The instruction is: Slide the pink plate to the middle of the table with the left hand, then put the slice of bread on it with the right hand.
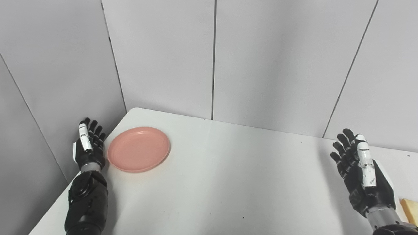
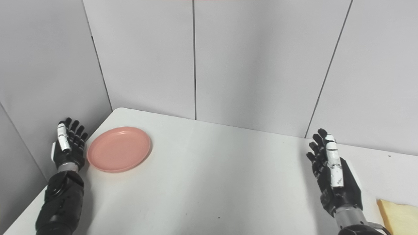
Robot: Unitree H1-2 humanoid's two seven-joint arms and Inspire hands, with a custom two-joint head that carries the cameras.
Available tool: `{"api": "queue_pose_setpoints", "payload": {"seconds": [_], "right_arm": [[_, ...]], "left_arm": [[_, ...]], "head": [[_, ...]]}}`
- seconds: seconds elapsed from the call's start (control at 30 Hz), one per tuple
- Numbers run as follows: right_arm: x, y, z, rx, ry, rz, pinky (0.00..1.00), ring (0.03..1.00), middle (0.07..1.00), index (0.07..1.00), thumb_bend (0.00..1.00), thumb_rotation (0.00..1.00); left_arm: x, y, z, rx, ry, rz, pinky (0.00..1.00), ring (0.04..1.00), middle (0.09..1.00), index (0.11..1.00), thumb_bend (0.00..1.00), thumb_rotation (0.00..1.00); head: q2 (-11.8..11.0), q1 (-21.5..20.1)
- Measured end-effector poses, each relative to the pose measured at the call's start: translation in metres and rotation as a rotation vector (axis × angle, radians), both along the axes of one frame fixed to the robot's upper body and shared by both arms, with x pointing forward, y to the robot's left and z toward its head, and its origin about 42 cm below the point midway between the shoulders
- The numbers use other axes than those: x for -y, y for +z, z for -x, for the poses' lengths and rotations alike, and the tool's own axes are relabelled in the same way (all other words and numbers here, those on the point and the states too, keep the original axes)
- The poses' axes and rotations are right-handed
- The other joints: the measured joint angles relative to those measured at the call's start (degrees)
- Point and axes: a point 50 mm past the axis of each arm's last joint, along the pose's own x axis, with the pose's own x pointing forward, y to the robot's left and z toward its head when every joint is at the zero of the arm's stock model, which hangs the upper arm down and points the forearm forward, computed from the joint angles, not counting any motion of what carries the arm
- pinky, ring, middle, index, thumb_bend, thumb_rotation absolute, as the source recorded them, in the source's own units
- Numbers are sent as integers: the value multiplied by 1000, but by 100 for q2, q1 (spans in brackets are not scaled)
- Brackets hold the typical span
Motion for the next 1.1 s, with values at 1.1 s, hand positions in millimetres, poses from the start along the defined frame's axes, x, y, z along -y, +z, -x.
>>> {"api": "queue_pose_setpoints", "payload": {"seconds": [1.1], "right_arm": [[-13, -3, 0, -7, -11, -4, 1000, 1000, 1000, 1000, 97, 1000]], "left_arm": [[91, 0, -40, -19, -373, -74, 988, 976, 976, 976, 344, 1000]], "head": [[-290, -702]]}}
